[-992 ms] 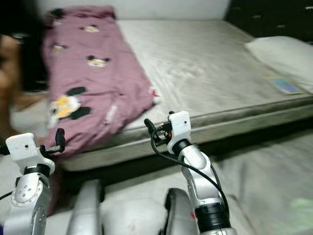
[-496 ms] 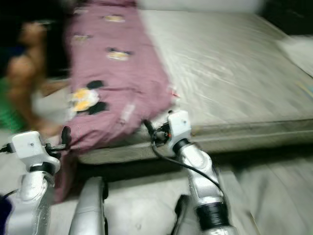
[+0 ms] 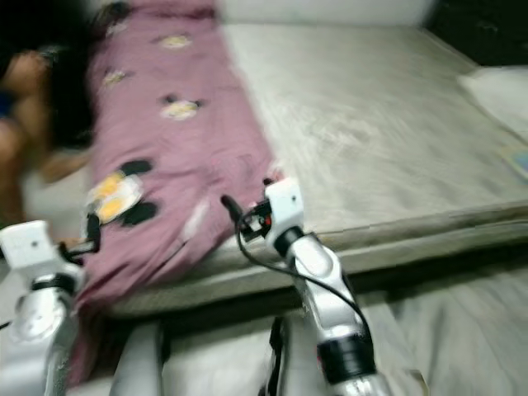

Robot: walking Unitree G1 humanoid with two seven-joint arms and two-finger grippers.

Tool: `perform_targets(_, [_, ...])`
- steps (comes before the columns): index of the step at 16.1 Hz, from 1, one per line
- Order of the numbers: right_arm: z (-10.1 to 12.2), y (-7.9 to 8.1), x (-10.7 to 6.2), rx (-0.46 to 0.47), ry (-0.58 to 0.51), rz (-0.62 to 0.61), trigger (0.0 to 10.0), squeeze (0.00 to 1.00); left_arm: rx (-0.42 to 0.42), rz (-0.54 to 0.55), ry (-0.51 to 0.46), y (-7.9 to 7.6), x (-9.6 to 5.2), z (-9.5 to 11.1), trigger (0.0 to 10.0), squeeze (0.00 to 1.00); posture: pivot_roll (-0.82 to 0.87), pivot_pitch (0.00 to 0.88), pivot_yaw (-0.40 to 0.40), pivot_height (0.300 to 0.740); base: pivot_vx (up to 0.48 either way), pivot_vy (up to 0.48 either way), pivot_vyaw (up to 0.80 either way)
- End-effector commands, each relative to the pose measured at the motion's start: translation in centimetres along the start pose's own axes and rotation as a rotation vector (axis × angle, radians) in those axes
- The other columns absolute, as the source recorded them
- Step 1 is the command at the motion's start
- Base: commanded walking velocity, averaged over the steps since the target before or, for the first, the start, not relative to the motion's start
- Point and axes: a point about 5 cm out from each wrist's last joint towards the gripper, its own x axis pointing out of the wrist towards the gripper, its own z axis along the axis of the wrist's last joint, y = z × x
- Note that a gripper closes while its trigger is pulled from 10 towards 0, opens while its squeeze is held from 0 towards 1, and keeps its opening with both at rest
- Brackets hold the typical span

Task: Clean up the room

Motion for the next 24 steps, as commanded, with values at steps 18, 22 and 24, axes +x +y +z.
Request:
perform_targets(18, [-1.3,-0.3,1.8,-0.048,0.134,0.087,10.0,0.0,-0.009,0.026,0.029,0.1,-0.1,-0.2,10.0,0.0,0.01,0.0,-0.074,0.488,0.072,0.0,0.0])
perform_targets(22, [-1.5,2.1,4.0,-0.1,0.15,0.179,10.0,0.0,0.021,0.055,-0.011,0.6,0.1,0.7,10.0,0.0,0.05,0.023,-0.085,0.488,0.0,0.0,0.5])
perform_targets(24, [-1.7,2.2,5.2,-0.105,0.171,0.122,10.0,0.0,0.012,0.067,-0.023,0.6,-0.3,1.1,10.0,0.0,0.09,0.056,-0.091,0.488,0.0,0.0,0.0])
